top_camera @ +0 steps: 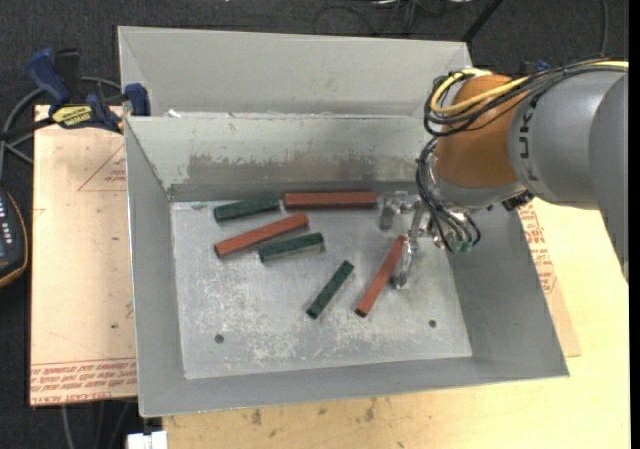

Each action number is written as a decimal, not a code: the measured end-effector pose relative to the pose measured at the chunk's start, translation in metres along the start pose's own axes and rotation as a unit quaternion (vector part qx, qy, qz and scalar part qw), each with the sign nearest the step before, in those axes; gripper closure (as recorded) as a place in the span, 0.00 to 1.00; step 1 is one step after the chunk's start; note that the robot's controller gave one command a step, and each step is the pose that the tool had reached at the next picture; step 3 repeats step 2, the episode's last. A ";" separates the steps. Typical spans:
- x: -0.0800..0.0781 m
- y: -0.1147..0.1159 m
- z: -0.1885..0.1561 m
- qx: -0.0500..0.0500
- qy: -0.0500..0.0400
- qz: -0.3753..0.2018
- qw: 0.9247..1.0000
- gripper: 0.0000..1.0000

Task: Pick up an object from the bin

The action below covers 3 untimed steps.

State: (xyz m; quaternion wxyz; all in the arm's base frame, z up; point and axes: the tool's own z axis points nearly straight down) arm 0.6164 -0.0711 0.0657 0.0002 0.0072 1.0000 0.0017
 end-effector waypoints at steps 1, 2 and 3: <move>0.000 -0.003 -0.005 0.001 -0.001 0.001 1.000 1.00; -0.025 -0.041 -0.188 0.003 -0.006 -0.154 0.988 1.00; -0.025 -0.041 -0.188 0.003 -0.006 -0.154 0.988 1.00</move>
Offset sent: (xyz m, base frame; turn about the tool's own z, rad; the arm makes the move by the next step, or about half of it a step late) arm 0.0000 0.0000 0.0000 0.0000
